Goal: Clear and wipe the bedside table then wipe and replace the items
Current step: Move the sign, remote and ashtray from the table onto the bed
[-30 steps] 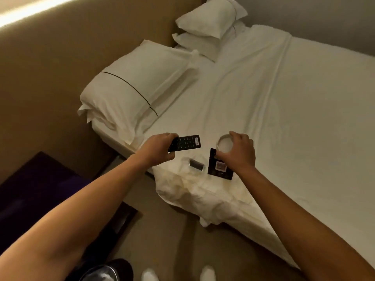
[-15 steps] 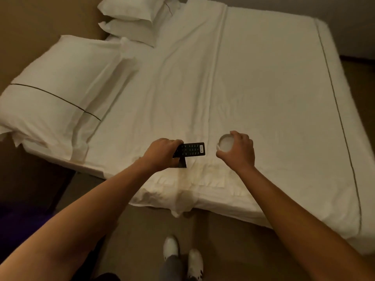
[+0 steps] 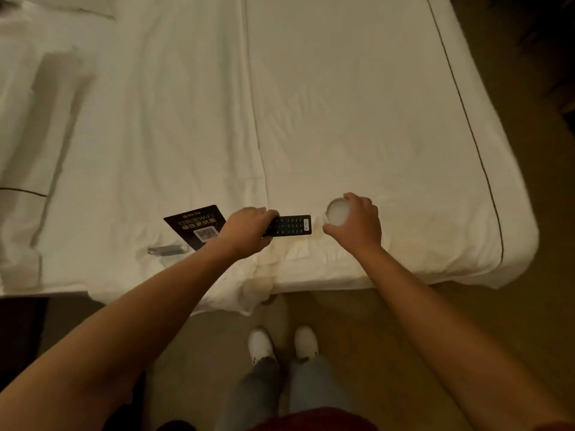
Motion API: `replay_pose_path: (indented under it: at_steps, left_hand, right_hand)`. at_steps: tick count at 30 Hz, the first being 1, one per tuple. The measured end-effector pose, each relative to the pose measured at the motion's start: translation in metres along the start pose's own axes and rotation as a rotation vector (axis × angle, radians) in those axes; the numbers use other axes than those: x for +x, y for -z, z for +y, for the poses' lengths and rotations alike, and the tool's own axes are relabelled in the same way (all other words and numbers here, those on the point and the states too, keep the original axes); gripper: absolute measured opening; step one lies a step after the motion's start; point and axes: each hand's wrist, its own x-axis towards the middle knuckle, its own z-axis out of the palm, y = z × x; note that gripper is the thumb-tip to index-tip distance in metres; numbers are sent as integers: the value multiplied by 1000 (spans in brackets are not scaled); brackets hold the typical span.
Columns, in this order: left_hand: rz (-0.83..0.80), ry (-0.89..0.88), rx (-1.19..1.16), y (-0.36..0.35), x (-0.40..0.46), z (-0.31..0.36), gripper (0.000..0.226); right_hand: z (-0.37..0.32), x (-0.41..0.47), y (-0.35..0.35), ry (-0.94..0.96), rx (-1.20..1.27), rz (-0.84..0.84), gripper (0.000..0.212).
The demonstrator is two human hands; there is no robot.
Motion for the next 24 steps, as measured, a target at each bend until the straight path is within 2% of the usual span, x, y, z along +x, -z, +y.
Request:
replay_pose_path:
  at_steps: [8,13,16,24]
  left_hand:
    - [-26,29,-57,-82,54,-5,29]
    - [-48,82,7,-125,71,-11,42]
    - [-58,83,46,-141,74,-15,41]
    - [-87,112,32,-158,74,-23,43]
  right_hand:
    - [59,42,-45,-53,-59,-67,90]
    - [83,70,-77,-60,-106,-164,92]
    - [92,76,-92,-17,-162,-217,93]
    - [100,86,-126,112,-223,-224,91]
